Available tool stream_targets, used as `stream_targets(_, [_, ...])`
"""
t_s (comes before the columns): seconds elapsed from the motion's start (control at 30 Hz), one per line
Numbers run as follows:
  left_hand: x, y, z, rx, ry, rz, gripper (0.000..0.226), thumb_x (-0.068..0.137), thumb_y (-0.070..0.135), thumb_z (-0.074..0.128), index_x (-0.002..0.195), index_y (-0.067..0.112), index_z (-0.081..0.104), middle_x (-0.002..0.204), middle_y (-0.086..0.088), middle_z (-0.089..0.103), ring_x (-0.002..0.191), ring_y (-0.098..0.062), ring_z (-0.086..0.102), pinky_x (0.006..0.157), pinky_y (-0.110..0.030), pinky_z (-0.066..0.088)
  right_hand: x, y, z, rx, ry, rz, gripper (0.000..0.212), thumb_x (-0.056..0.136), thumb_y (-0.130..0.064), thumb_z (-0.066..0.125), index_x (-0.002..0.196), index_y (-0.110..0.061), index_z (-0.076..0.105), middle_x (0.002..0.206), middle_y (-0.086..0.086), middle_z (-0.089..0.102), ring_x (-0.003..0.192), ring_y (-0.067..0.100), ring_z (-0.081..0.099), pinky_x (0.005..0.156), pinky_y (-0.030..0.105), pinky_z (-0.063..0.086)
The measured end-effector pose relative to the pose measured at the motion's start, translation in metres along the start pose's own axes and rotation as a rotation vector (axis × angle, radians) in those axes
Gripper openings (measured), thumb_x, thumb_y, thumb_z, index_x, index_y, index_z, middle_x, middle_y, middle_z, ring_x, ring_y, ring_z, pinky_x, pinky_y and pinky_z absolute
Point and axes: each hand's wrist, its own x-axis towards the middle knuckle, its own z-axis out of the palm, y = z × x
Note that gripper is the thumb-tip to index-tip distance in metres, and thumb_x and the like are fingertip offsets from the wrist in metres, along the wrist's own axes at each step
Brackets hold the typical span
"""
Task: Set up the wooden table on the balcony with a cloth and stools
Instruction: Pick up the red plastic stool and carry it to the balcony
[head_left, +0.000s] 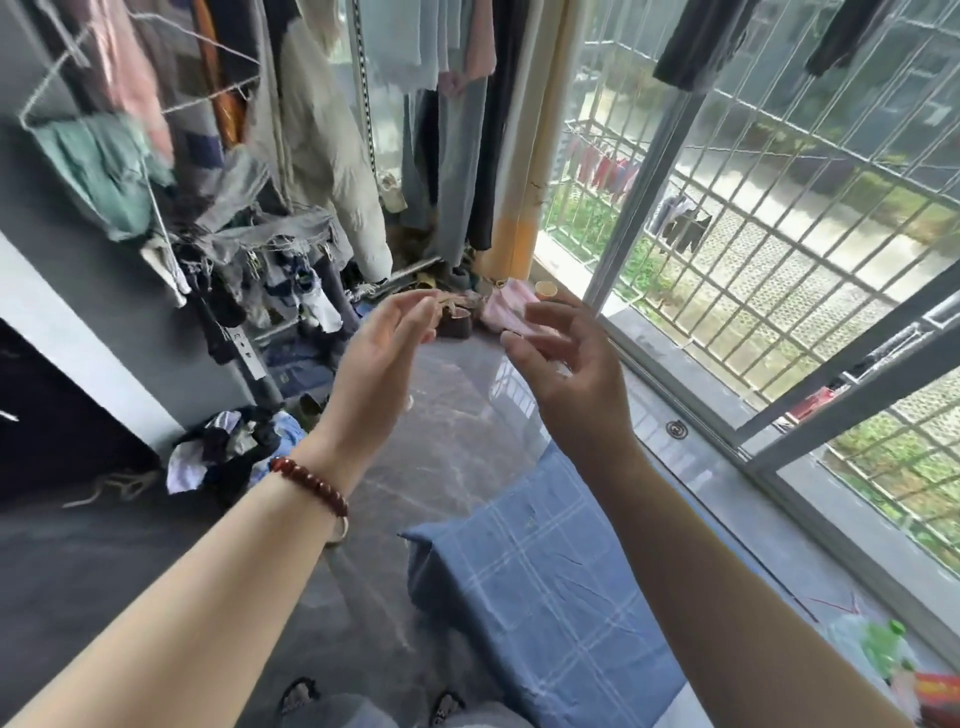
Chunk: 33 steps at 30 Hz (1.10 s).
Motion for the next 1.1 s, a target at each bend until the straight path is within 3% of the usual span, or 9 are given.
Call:
stream_targets(0.13, [-0.006, 0.0, -0.026, -0.022, 0.1, -0.015, 0.05, 0.087, 0.053, 0.043, 0.123, 0.022, 0.056, 0.114, 0.009, 0.063, 0.105, -0.005, 0.059, 0.084, -0.023, 0.042, 0.005, -0.002, 0.026, 0.032, -0.092, -0.019, 0.03, 0.083, -0.026, 0.07, 0.111, -0.021, 0.06, 0.109, -0.018, 0.06, 0.106, 0.009, 0.061, 0.081, 0.022, 0.052])
stream_targets(0.23, [-0.017, 0.0, -0.055, -0.018, 0.179, -0.024, 0.048, 0.088, 0.051, 0.042, 0.123, 0.021, 0.056, 0.11, 0.008, 0.064, 0.103, -0.004, 0.059, 0.08, -0.019, 0.041, 0.004, -0.01, 0.058, 0.057, -0.174, -0.028, 0.029, 0.083, -0.024, 0.07, 0.11, -0.02, 0.061, 0.105, -0.025, 0.059, 0.105, 0.008, 0.061, 0.077, 0.013, 0.051])
stream_targets(0.3, [-0.024, 0.001, -0.076, -0.025, 0.239, -0.049, 0.04, 0.093, 0.048, 0.043, 0.122, 0.022, 0.056, 0.112, 0.01, 0.063, 0.104, -0.003, 0.059, 0.079, -0.019, 0.041, 0.002, -0.015, 0.08, 0.078, -0.218, -0.038, 0.026, 0.083, -0.024, 0.071, 0.106, -0.023, 0.06, 0.105, -0.017, 0.061, 0.104, 0.01, 0.061, 0.077, 0.013, 0.052])
stream_targets(0.43, [-0.045, -0.001, -0.138, -0.061, 0.412, -0.081, 0.03, 0.096, 0.036, 0.043, 0.119, 0.023, 0.058, 0.116, 0.008, 0.062, 0.105, -0.004, 0.058, 0.079, -0.019, 0.041, -0.01, -0.029, 0.146, 0.122, -0.361, -0.042, 0.023, 0.083, -0.02, 0.071, 0.103, -0.023, 0.06, 0.108, -0.003, 0.064, 0.102, 0.013, 0.061, 0.077, 0.012, 0.051])
stream_targets(0.63, [-0.092, -0.005, -0.248, -0.076, 0.672, -0.099, 0.025, 0.096, 0.035, 0.045, 0.114, 0.024, 0.058, 0.112, 0.009, 0.061, 0.099, -0.001, 0.058, 0.077, -0.015, 0.041, -0.046, -0.056, 0.263, 0.175, -0.608, -0.043, 0.02, 0.083, -0.02, 0.071, 0.101, -0.022, 0.062, 0.109, 0.001, 0.066, 0.103, 0.017, 0.062, 0.078, 0.019, 0.052])
stream_targets(0.77, [-0.132, -0.008, -0.325, -0.048, 0.795, -0.1, 0.028, 0.098, 0.03, 0.041, 0.119, 0.019, 0.057, 0.112, 0.009, 0.062, 0.104, -0.002, 0.058, 0.078, -0.008, 0.043, -0.082, -0.081, 0.345, 0.232, -0.749, -0.031, 0.018, 0.083, -0.019, 0.071, 0.099, -0.022, 0.062, 0.092, 0.004, 0.068, 0.102, 0.015, 0.063, 0.078, 0.017, 0.05])
stream_targets(0.9, [-0.18, -0.007, -0.398, 0.055, 0.904, -0.101, 0.028, 0.098, 0.036, 0.042, 0.118, 0.026, 0.057, 0.114, 0.014, 0.061, 0.107, -0.002, 0.058, 0.081, -0.016, 0.041, -0.128, -0.109, 0.42, 0.264, -0.848, -0.069, 0.018, 0.082, -0.022, 0.072, 0.098, -0.026, 0.063, 0.106, 0.001, 0.067, 0.101, 0.014, 0.063, 0.081, 0.021, 0.048])
stream_targets(1.0, [-0.22, -0.001, -0.447, 0.083, 0.999, -0.098, 0.028, 0.097, 0.038, 0.043, 0.119, 0.028, 0.058, 0.112, 0.016, 0.061, 0.106, 0.001, 0.057, 0.08, -0.015, 0.041, -0.166, -0.132, 0.468, 0.282, -0.925, -0.09, 0.021, 0.084, -0.022, 0.07, 0.103, -0.022, 0.063, 0.109, -0.005, 0.066, 0.098, 0.007, 0.062, 0.077, 0.012, 0.046])
stream_targets(1.1, [-0.259, 0.005, -0.484, 0.096, 1.087, -0.097, 0.039, 0.085, 0.054, 0.042, 0.115, 0.035, 0.057, 0.115, 0.017, 0.061, 0.106, 0.002, 0.058, 0.086, -0.021, 0.043, -0.206, -0.152, 0.508, 0.3, -1.015, -0.125, 0.023, 0.084, -0.022, 0.069, 0.106, -0.019, 0.063, 0.109, -0.007, 0.066, 0.097, 0.007, 0.061, 0.072, 0.006, 0.045])
